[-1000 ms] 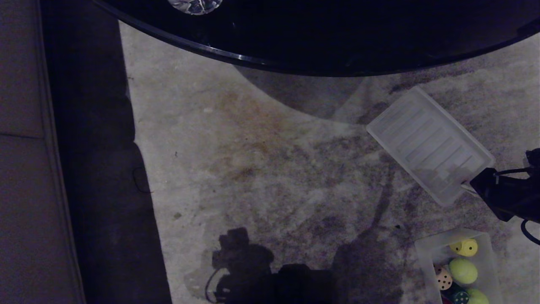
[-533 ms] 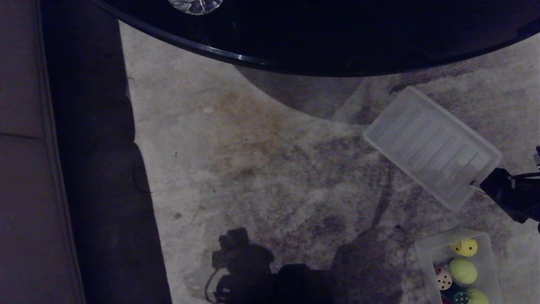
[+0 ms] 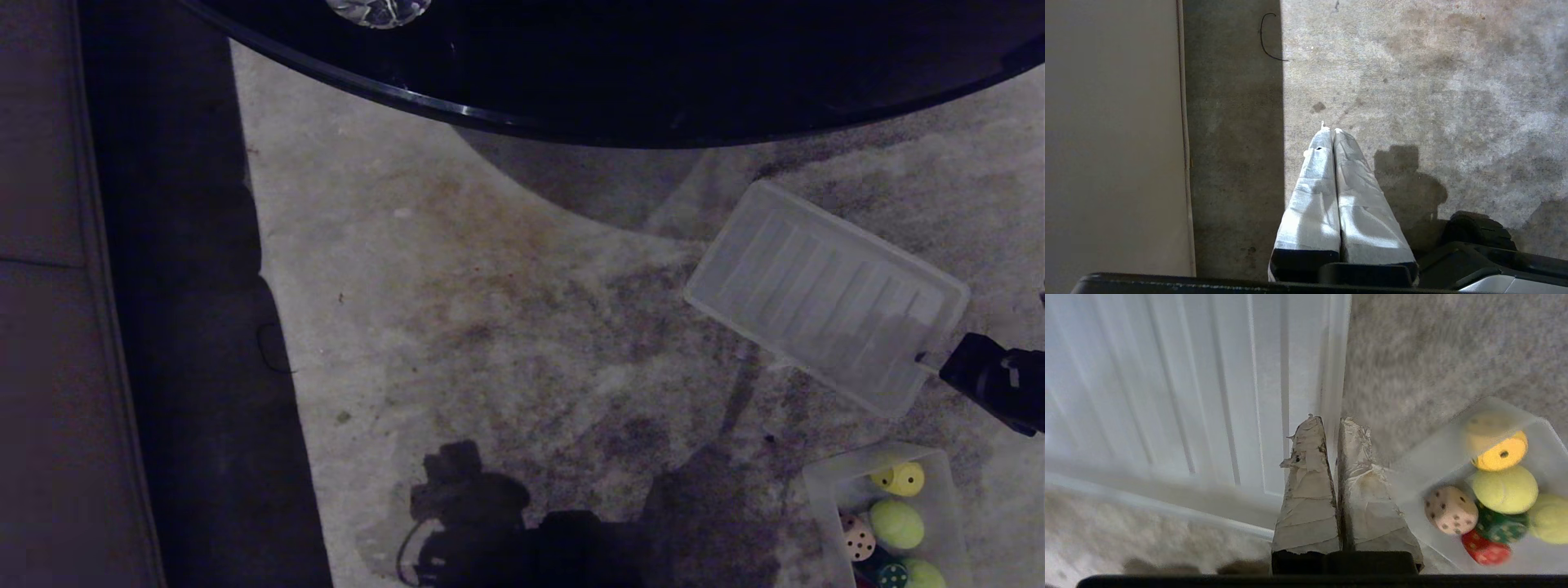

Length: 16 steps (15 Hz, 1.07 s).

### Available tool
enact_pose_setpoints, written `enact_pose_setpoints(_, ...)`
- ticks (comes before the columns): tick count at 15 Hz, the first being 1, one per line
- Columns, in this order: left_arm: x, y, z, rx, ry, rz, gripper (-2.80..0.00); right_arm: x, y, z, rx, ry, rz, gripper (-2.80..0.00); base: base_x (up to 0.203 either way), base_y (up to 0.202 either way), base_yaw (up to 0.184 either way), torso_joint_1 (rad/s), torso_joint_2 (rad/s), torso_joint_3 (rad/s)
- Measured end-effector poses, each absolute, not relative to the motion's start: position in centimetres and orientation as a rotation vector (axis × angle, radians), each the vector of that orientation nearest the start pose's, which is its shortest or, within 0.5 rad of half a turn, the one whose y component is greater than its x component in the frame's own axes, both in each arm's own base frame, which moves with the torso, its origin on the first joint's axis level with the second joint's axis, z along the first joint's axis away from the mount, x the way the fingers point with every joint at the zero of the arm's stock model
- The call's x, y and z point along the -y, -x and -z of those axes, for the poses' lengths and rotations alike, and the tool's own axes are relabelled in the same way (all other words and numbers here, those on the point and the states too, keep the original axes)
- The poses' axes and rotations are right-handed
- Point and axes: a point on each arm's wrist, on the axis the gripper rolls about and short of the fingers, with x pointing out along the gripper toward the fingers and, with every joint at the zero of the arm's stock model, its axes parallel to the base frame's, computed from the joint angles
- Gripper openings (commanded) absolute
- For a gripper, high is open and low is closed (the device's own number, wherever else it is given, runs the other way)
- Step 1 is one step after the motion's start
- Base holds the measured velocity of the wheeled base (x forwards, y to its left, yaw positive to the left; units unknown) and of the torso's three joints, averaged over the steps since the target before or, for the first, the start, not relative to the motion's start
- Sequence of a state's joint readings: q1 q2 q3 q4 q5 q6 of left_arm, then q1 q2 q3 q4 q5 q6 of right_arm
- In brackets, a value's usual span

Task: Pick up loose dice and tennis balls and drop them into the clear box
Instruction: Close the lid

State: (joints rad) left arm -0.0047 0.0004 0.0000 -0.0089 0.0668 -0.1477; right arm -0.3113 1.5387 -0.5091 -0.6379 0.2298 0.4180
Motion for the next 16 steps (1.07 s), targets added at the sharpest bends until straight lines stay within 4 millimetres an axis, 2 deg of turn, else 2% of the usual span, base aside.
enact_pose_setpoints(4, -0.2, 2.3, -7.6, 0.013, 0.147, -0.061, -2.80, 6.2, -21.6, -14.5, -0.374, -0.517, 0.151, -2.80, 0.000, 0.000, 0.000, 0.000, 0.00, 0.000)
enact_pose_setpoints(9, -0.2, 2.3, -7.6, 0.013, 0.148, -0.061, -2.80, 5.6, -20.8, -15.4, -0.338, -0.630, 0.116, -2.80, 0.000, 0.000, 0.000, 0.000, 0.00, 0.000)
enact_pose_setpoints(16, -0.2, 2.3, -7.6, 0.013, 0.148, -0.061, -2.80, 4.9, -20.5, -15.8, -0.335, -0.631, 0.060, -2.80, 0.000, 0.000, 0.000, 0.000, 0.00, 0.000)
